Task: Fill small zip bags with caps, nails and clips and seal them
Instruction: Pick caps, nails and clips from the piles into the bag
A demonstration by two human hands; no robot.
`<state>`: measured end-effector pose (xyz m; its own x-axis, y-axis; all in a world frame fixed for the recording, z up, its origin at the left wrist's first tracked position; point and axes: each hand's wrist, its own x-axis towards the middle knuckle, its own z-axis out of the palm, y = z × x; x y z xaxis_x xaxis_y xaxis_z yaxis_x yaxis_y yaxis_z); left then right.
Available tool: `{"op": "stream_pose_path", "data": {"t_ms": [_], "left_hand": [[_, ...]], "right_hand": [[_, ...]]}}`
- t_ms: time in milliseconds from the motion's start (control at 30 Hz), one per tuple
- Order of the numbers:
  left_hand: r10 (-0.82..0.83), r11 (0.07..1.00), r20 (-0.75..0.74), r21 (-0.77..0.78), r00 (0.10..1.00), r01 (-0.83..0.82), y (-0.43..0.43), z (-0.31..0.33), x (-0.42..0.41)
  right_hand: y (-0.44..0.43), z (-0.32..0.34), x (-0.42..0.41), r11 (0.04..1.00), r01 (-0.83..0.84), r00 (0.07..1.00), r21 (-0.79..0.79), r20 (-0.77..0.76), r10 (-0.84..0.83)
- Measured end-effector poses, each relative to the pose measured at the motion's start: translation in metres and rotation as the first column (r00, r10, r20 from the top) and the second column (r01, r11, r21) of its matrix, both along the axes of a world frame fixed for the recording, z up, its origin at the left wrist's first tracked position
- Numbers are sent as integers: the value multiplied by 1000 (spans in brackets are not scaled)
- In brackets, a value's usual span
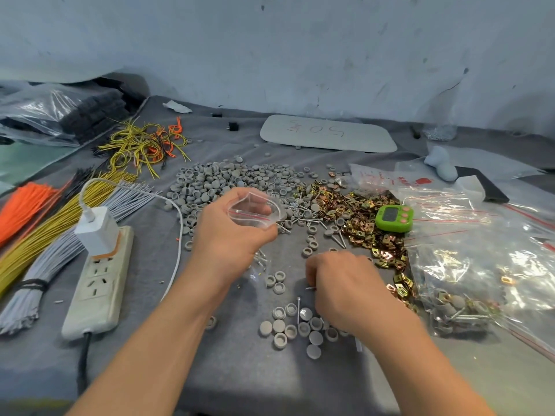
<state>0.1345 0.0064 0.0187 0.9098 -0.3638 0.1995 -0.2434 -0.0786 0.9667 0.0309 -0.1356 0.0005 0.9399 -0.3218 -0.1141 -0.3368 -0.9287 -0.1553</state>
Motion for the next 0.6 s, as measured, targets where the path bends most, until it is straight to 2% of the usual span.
{"op": "stream_pose_path", "data": {"t_ms": [200,300,467,600], "left_hand": [[22,993,83,110,996,-31,-1,-1,-2],[15,985,129,167,992,-36,-1,-1,-4],[19,980,138,194,990,-46,0,1,-3],[32,976,146,208,989,-62,1,-2,-2]], "right_hand": [[13,-4,4,999,-42,998,-31,41,43],[3,-3,6,999,37,992,32,121,-41],[-4,0,5,985,114,986,127,111,-128],[-1,5,3,977,70,994,202,67,-85]]}}
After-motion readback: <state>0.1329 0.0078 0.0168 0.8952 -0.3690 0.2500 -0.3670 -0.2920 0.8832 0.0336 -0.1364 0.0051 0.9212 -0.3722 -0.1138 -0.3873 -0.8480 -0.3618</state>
